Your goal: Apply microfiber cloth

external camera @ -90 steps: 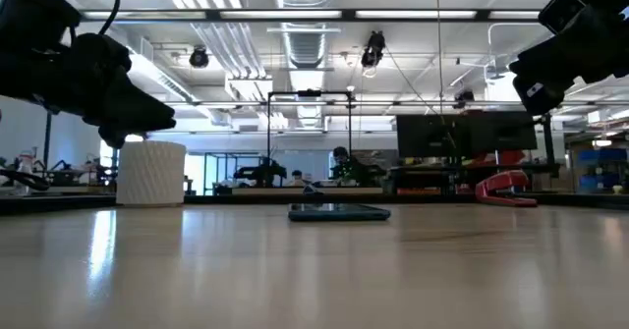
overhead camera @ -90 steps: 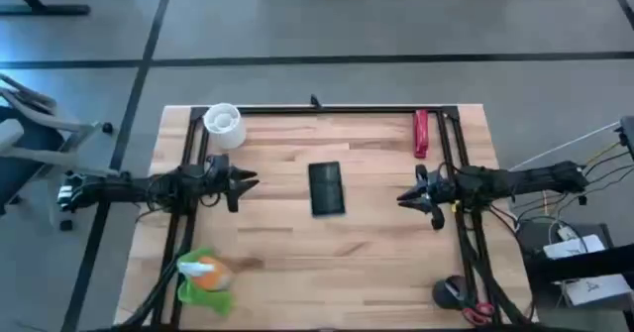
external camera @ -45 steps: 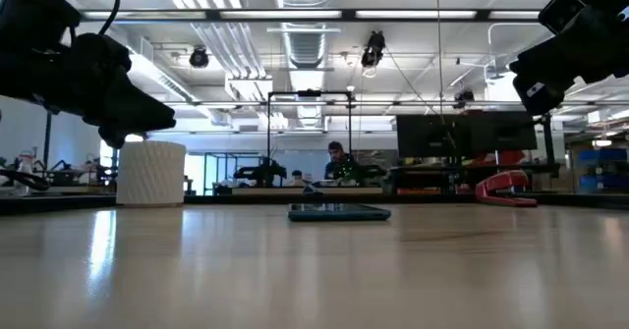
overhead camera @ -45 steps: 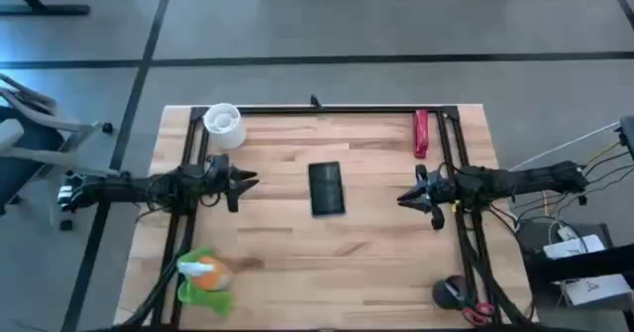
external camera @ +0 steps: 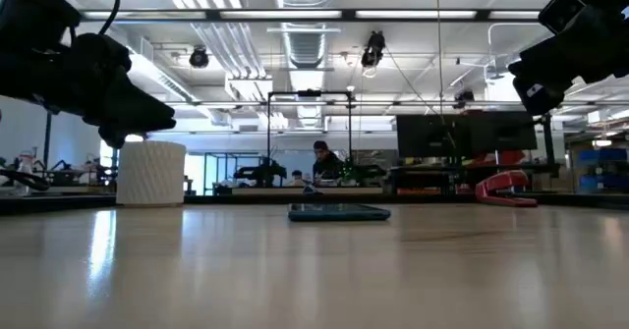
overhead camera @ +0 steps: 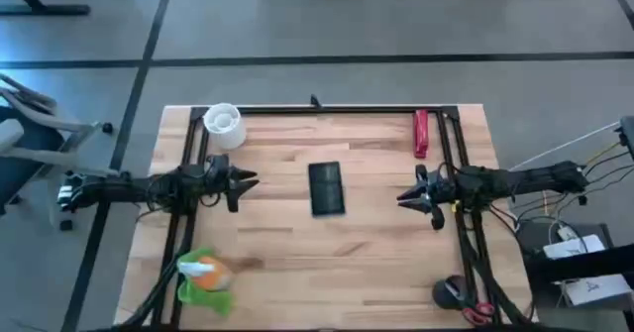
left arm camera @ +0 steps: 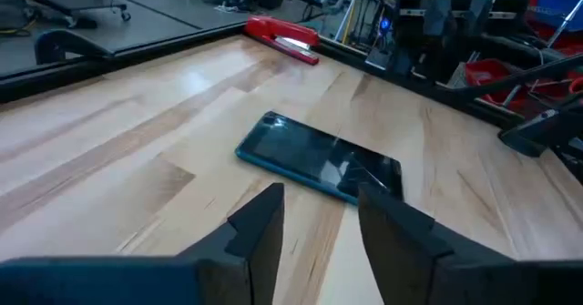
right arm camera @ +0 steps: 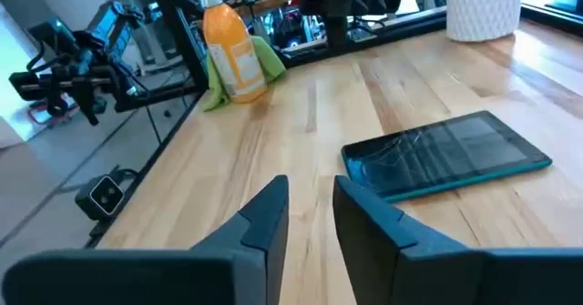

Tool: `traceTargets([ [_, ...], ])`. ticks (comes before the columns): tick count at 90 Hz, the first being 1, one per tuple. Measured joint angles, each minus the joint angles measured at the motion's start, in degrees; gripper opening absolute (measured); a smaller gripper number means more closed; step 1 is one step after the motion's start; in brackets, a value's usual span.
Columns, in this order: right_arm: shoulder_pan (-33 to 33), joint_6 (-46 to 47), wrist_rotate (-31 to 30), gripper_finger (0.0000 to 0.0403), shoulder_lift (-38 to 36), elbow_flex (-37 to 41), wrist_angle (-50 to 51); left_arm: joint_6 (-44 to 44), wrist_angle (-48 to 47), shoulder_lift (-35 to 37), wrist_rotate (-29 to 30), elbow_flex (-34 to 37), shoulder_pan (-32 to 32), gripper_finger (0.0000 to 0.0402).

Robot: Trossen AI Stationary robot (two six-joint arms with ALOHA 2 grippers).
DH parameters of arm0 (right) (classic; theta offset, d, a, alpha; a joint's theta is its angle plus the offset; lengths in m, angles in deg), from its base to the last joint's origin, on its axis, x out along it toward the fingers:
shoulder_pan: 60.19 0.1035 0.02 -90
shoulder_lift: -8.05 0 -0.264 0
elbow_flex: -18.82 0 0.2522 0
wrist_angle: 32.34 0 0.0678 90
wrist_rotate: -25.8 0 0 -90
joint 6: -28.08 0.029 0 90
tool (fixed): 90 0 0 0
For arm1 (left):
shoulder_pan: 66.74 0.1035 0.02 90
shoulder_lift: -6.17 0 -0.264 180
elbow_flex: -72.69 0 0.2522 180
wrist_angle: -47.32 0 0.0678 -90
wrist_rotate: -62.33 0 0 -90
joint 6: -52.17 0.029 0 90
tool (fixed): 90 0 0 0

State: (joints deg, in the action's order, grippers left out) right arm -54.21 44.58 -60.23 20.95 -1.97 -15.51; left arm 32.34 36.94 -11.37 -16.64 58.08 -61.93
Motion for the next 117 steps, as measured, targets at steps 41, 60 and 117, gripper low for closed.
traceTargets([
  [41, 0.02, 0.01, 0.00, 0.0060, 0.00, 0.02, 0.00, 0.00, -0.01, 0.00, 0.00, -0.01, 0.01, 0.0101],
  [60, 0.01, -4.02, -3.24, 0.0046, 0.00, 0.02, -1.25, 0.00, 0.01, -0.02, 0.00, -0.02, 0.01, 0.0104],
  [117, 2.42, 13.27, 1.62, 0.0055, 7.81, 0.04, -21.73, 2.45, 16.55, -0.06, 3.64, 0.00, 0.00, 0.0123],
])
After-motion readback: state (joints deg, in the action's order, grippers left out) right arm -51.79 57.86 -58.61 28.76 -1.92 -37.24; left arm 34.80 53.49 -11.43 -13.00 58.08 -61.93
